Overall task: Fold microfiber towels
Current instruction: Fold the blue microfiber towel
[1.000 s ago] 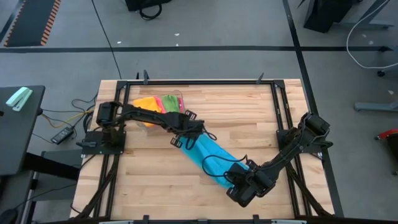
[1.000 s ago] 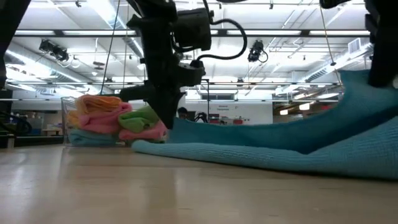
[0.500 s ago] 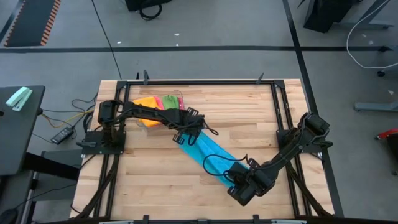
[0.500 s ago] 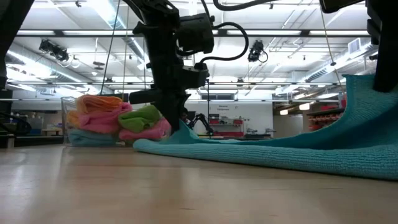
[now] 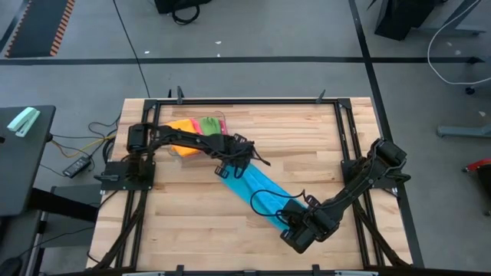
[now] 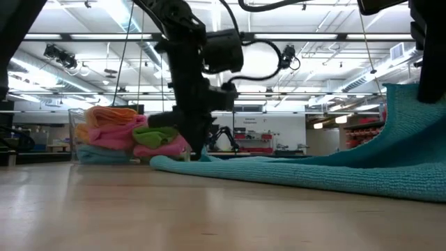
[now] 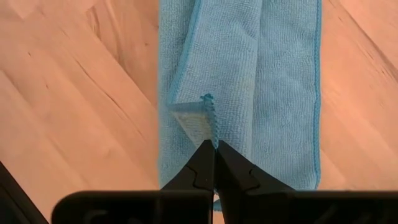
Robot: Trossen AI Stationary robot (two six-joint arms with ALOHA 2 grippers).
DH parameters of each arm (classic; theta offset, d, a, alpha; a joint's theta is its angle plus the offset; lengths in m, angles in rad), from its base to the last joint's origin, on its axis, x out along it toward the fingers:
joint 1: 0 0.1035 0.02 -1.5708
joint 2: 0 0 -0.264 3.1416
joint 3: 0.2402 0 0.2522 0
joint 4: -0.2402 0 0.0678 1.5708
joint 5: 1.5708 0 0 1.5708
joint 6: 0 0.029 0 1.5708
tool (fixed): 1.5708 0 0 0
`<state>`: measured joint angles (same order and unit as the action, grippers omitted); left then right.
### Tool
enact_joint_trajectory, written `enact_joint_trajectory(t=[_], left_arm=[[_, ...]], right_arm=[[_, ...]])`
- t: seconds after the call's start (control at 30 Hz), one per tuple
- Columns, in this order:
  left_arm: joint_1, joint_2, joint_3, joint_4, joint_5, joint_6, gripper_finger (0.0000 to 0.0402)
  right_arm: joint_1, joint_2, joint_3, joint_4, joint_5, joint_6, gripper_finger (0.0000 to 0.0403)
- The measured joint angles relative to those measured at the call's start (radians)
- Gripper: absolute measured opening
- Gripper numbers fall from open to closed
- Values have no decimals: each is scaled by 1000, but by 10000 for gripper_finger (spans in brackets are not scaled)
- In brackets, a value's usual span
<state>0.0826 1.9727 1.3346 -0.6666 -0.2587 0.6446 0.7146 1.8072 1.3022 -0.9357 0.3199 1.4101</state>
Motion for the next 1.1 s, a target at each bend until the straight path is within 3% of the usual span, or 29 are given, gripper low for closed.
enact_joint_trajectory(t=[0.53,0.9,1.1], left_arm=[[39,36,0,74,-52,-34,26],[36,36,0,100,-52,-39,146],[35,36,0,103,-52,-33,168]], right_arm=[[1,-12,0,1,1,1,12],[1,-18,0,-1,-6,45,12],[1,-18,0,-58,-61,111,12]])
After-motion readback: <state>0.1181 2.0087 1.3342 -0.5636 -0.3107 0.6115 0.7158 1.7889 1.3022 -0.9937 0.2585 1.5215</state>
